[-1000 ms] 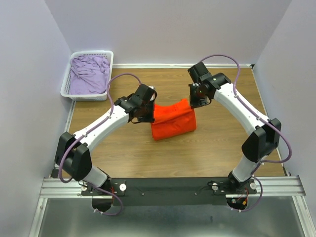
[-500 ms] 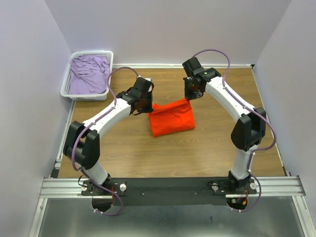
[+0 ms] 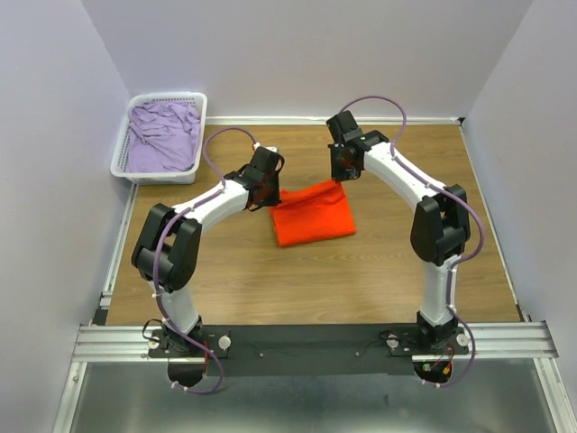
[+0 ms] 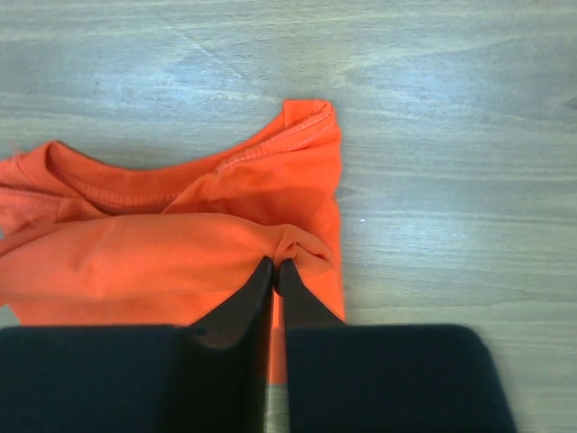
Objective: Fold and stack the t-shirts
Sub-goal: Fold the tshirt
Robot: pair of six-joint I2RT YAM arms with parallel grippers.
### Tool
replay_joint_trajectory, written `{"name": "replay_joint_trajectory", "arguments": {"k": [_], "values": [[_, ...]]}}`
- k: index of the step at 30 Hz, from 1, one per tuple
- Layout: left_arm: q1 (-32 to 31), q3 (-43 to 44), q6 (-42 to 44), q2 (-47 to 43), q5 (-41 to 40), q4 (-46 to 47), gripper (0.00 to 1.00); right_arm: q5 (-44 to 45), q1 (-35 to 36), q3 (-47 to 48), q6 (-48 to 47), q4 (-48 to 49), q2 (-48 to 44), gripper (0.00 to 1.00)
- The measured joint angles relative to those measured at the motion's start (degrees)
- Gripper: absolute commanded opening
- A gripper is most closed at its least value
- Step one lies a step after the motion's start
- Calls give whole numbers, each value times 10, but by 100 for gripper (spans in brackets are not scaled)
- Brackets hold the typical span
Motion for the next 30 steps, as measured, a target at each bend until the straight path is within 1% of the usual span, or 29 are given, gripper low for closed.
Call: {"name": "replay_joint_trajectory", "arguments": {"k": [1,2,3,4,7,10,12,14,16,19,20,22,24,27,30], "values": [[0,-1,1,2,-2,2,27,1,0,-2,-1,3,1,27],[0,-2,1,4,-6,4,42,2,0,-4,-1,6,2,32],[0,-2,3,4,-8,4,49,3,0,-8,-3,10,2,42],[0,-2,3,4,-11,5,57,4,0,-10,-2,13,2,46],[0,-2,11,0,-27,4,64,5,0,-13,-6,20,-1,55],[0,-4,14,-17,-41,2,64,6,-2,-31,-7,33,-19,56],[0,-14,16,-42,-45,2,62,4,-5,-49,-9,40,-40,55],[0,-39,21,-89,-44,5,58,-18,-15,-92,-12,59,-81,53],[0,-60,24,-121,-32,18,53,-64,-33,-138,-15,89,-125,51],[-1,-102,25,-158,14,62,50,-143,-71,-198,-14,135,-171,49],[-1,-115,25,-159,32,81,49,-187,-89,-218,-12,161,-180,48],[-1,-129,24,-150,60,108,48,-257,-118,-244,-3,207,-178,48],[-1,-130,23,-130,81,134,47,-306,-135,-254,5,235,-164,48],[5,-110,21,-75,112,182,46,-386,-145,-254,20,294,-119,48],[23,-85,13,-24,132,221,46,-440,-145,-242,39,341,-59,48]]}}
